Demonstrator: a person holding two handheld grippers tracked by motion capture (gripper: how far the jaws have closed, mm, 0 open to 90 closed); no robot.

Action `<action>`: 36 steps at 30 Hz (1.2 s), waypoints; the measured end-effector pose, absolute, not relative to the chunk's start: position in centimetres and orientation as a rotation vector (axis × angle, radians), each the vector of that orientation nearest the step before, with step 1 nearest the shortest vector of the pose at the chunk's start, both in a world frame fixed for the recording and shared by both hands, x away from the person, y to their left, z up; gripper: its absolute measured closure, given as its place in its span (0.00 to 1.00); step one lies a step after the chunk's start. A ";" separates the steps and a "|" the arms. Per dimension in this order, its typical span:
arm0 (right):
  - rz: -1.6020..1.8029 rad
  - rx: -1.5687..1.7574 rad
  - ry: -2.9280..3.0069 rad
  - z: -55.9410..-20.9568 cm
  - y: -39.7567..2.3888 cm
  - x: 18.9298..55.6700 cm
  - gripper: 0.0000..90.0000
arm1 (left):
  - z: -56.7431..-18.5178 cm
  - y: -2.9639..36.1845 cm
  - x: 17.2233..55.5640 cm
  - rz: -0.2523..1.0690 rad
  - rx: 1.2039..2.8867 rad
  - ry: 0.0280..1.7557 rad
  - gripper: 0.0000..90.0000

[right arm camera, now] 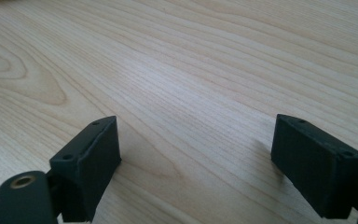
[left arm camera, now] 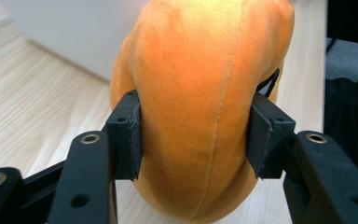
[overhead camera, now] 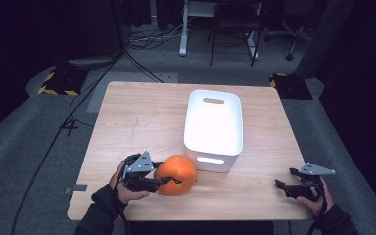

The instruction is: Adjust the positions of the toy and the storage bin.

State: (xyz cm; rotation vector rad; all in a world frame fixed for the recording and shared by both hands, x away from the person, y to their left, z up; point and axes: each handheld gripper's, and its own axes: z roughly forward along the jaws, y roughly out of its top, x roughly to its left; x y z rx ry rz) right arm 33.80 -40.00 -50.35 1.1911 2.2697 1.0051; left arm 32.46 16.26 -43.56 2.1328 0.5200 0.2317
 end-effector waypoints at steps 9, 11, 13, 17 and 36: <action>0.997 1.193 2.287 -50.2 -40.0 34.0 0.19 | -43.9 19.4 32.6 0.299 2.074 0.673 0.52; 1.000 1.199 2.286 -50.0 -40.1 34.2 0.23 | -44.1 19.9 32.7 0.293 2.062 0.694 0.52; 1.006 1.198 2.270 -49.8 -40.2 34.4 0.24 | -44.1 20.2 32.9 0.298 2.054 0.716 0.52; 1.077 1.196 2.234 -48.4 -39.8 34.7 0.26 | -44.3 20.4 32.9 0.285 2.043 0.732 0.53; 1.303 1.021 2.066 -40.3 -32.4 38.7 0.31 | -44.6 19.3 32.4 0.355 2.063 0.695 0.53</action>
